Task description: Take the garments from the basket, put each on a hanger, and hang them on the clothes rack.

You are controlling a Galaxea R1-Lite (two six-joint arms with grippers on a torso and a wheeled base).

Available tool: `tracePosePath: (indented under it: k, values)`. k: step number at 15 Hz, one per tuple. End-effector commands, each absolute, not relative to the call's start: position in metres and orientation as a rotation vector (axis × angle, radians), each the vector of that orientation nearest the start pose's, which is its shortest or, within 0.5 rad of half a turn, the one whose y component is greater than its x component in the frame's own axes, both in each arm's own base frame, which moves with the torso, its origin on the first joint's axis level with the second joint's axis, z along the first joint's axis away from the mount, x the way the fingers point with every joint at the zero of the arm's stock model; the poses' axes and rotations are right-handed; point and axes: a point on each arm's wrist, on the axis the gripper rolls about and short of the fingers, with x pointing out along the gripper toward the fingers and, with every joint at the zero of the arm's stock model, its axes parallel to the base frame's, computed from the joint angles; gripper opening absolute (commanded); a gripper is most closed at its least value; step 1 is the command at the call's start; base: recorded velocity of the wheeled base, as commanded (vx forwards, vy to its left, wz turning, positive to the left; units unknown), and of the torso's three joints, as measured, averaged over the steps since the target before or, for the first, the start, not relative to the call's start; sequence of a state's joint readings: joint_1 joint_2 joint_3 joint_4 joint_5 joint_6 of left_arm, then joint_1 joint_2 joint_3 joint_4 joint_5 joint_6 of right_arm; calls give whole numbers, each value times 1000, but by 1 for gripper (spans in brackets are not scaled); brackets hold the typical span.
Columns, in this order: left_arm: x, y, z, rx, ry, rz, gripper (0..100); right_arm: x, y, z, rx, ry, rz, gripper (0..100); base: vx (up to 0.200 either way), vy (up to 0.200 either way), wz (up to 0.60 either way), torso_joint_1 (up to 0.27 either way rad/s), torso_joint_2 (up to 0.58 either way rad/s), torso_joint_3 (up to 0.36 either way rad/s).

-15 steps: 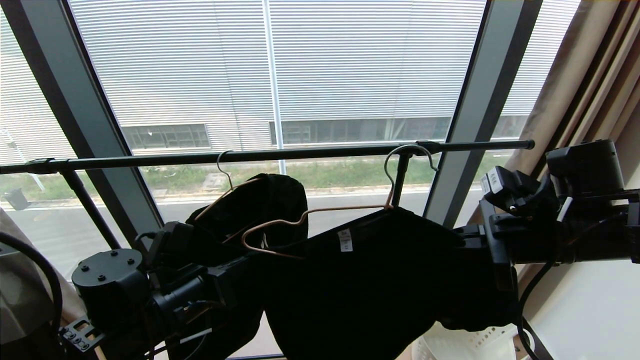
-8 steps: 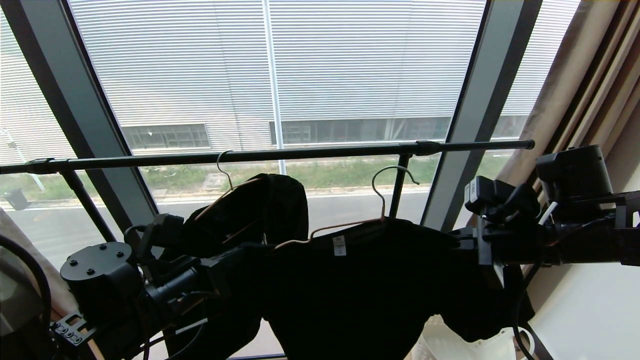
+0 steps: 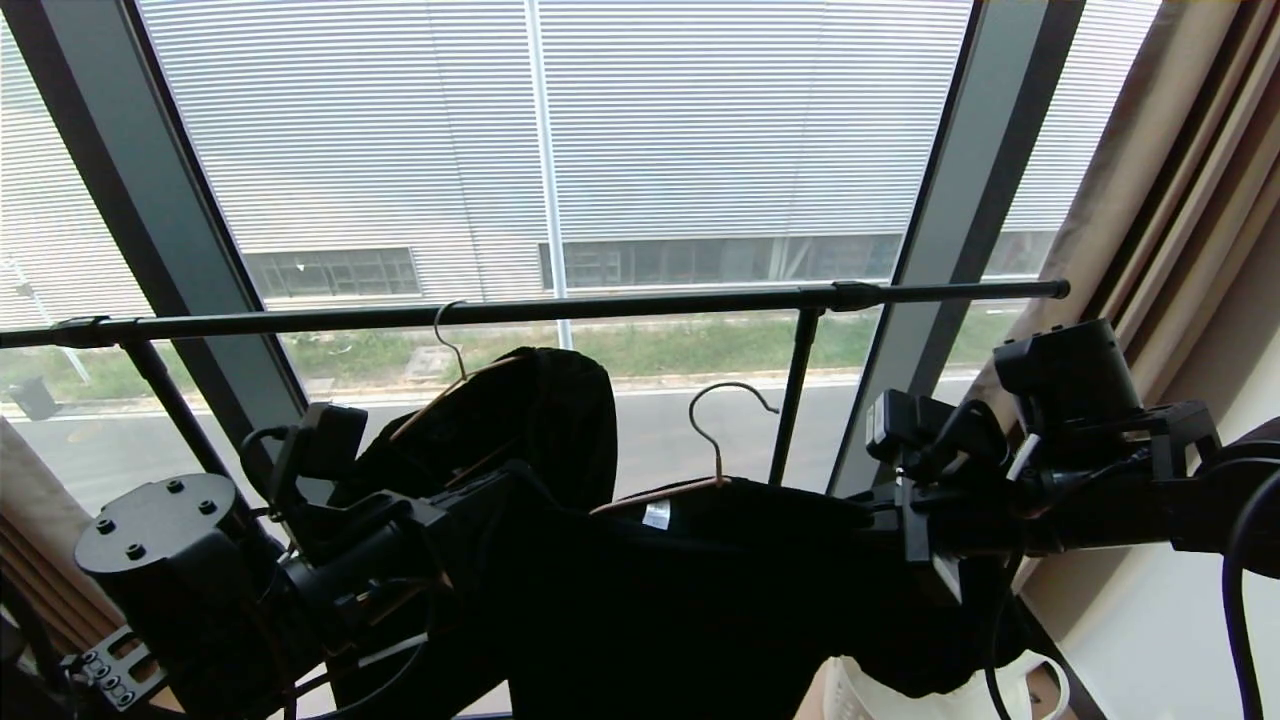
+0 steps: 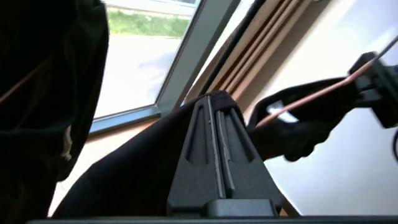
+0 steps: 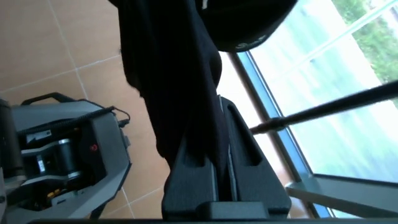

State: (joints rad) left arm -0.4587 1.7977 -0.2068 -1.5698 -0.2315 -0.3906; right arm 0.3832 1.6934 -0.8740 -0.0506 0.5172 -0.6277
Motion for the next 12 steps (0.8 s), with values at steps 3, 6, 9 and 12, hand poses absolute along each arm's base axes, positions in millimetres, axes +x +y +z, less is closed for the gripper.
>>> tracePosePath:
  k: [3,6,9,12]
  values:
    - [207,-121,123,-374,126,-734,0,267,126,143,-468,482,1050,0,0,0,0,0,0,0]
    - [203,-124,127,-349,99,-755,0,267,132,137,-506,491,992,0,0,0,0,0,0,0]
    - [210,-107,128,-274,63,-677,0,263,125,147,-510,426,957,0,0,0,0,0,0,0]
    - [214,-99,126,-197,47,-633,0,259,108,166,-511,375,876,0,0,0,0,0,0,0]
